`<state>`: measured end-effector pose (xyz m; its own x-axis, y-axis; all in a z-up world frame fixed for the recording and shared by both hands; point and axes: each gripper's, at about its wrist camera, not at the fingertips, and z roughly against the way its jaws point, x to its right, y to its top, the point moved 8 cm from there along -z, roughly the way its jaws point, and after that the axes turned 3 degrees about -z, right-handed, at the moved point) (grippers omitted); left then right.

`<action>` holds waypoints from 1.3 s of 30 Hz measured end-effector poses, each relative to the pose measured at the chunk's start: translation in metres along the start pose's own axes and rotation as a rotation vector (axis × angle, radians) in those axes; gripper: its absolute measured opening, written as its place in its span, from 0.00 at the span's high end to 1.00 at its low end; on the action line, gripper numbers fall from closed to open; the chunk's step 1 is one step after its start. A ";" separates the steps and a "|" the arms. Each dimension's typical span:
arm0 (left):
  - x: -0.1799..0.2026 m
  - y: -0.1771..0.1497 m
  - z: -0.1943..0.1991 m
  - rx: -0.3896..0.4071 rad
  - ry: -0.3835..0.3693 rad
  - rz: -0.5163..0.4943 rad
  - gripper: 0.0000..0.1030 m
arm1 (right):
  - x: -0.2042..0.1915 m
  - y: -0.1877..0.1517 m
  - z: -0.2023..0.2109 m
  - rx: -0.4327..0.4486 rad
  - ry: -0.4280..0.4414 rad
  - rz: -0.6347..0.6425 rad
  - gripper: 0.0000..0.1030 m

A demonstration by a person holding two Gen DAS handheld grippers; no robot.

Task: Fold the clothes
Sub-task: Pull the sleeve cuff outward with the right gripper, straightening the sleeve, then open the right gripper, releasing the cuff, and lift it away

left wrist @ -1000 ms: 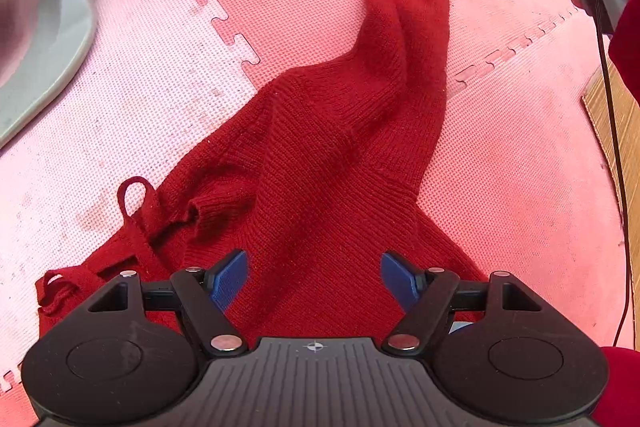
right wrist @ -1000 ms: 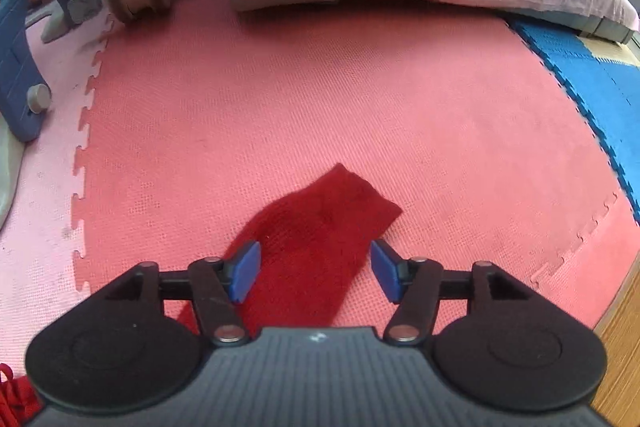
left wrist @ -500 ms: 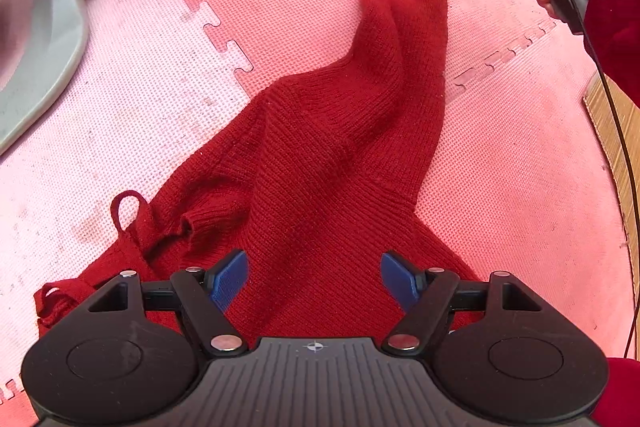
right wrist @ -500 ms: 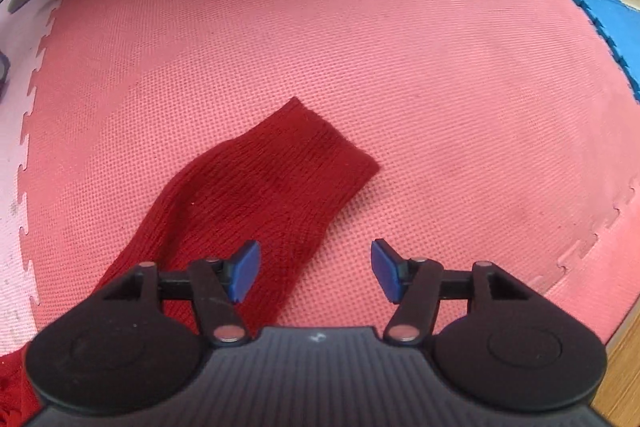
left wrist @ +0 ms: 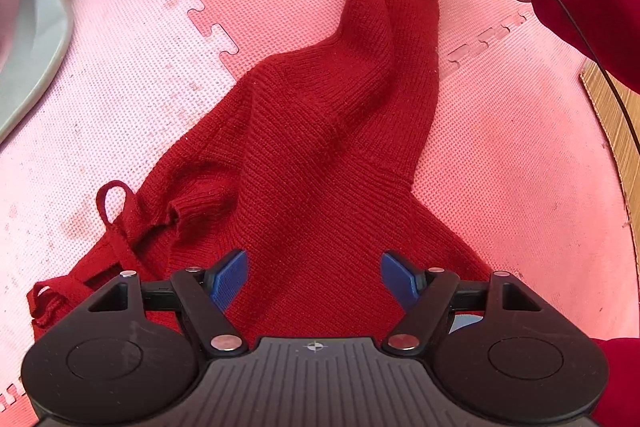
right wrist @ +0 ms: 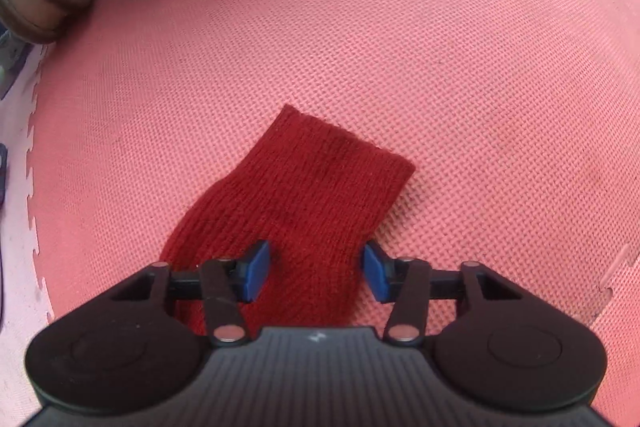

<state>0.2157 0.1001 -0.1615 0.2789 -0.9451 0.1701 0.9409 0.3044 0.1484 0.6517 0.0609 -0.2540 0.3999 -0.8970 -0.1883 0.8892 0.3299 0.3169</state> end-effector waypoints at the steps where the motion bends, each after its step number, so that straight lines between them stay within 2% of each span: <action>1: 0.000 0.000 0.000 0.001 0.000 0.001 0.27 | 0.000 0.000 0.000 -0.005 0.002 0.000 0.80; 2: -0.001 0.000 0.000 0.001 0.000 0.003 0.27 | -0.001 0.001 0.000 -0.006 0.006 0.006 0.84; 8: -0.001 0.002 0.001 0.009 -0.002 0.009 0.27 | -0.004 0.004 0.023 0.024 -0.020 0.057 0.88; 14: 0.001 -0.004 -0.002 -0.006 -0.005 -0.002 0.27 | 0.017 0.017 0.072 0.161 -0.063 0.057 0.89; 18: 0.000 -0.006 -0.004 -0.015 -0.002 -0.005 0.27 | 0.027 0.013 0.093 0.209 -0.090 0.064 0.90; 20: 0.001 -0.005 -0.004 -0.012 -0.003 -0.001 0.27 | 0.033 0.012 0.093 0.226 -0.128 0.088 0.91; 27: 0.004 -0.006 -0.003 -0.014 0.002 -0.008 0.27 | 0.057 0.011 0.038 0.147 -0.243 0.147 0.92; 31: 0.001 -0.013 -0.001 -0.019 0.011 0.009 0.27 | 0.067 0.014 0.018 0.095 -0.308 0.152 0.88; 33: -0.003 -0.016 -0.001 -0.021 0.018 0.020 0.27 | 0.070 0.013 0.019 0.100 -0.319 0.156 0.83; 35: -0.006 -0.019 -0.001 -0.018 0.026 0.029 0.27 | 0.073 0.015 0.022 0.110 -0.341 0.162 0.70; 37: -0.008 -0.020 0.000 -0.012 0.029 0.036 0.27 | 0.077 0.019 0.027 0.126 -0.363 0.168 0.65; 39: -0.009 -0.022 0.001 -0.008 0.031 0.039 0.27 | 0.077 0.019 0.031 0.134 -0.365 0.176 0.64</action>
<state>0.1928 0.1022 -0.1655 0.3215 -0.9356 0.1459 0.9305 0.3407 0.1345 0.6927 -0.0107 -0.2337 0.4169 -0.8835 0.2134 0.7679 0.4680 0.4374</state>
